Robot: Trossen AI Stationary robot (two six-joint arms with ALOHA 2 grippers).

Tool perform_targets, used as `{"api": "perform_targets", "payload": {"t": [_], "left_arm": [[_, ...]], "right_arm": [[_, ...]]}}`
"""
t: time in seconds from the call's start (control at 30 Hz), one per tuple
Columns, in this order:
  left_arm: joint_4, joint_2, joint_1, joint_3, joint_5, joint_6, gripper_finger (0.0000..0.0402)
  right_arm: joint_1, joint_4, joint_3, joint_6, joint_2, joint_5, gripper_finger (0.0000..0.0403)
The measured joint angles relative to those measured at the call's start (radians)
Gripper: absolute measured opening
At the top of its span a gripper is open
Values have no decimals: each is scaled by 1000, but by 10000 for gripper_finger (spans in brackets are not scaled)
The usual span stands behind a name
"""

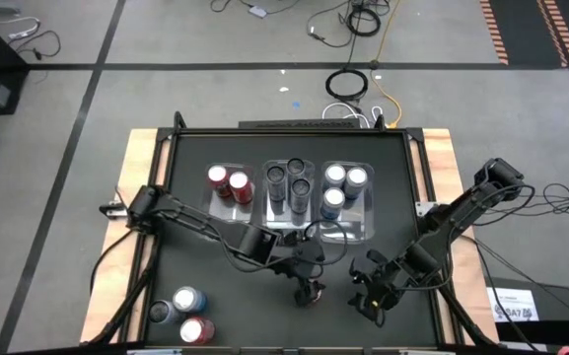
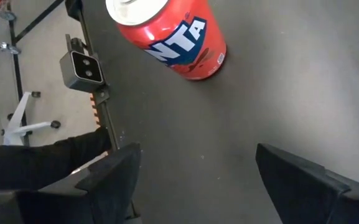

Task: Sort soda cans
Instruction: Put the red soda can into the middle left transparent bin

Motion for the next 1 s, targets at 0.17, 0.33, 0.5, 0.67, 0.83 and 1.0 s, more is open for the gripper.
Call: {"api": "perform_targets", "payload": {"t": [0.17, 0.33, 0.5, 0.67, 0.83, 1.0], "left_arm": [[8, 27, -10, -1, -3, 82, 396], [18, 63, -19, -1, -3, 121, 396], [18, 97, -45, -1, -2, 143, 396], [9, 129, -65, -1, -6, 191, 396], [-11, 137, -74, -1, -14, 133, 396], [-45, 148, -71, -1, -14, 113, 396]], "right_arm": [[0, 0, 0, 0, 0, 0, 311], [0, 3, 0, 0, 0, 9, 311], [0, 9, 0, -3, 0, 21, 311], [0, 8, 0, -3, 0, 22, 311], [0, 11, 0, -6, 0, 22, 311], [0, 16, 0, -6, 0, 22, 311]]}}
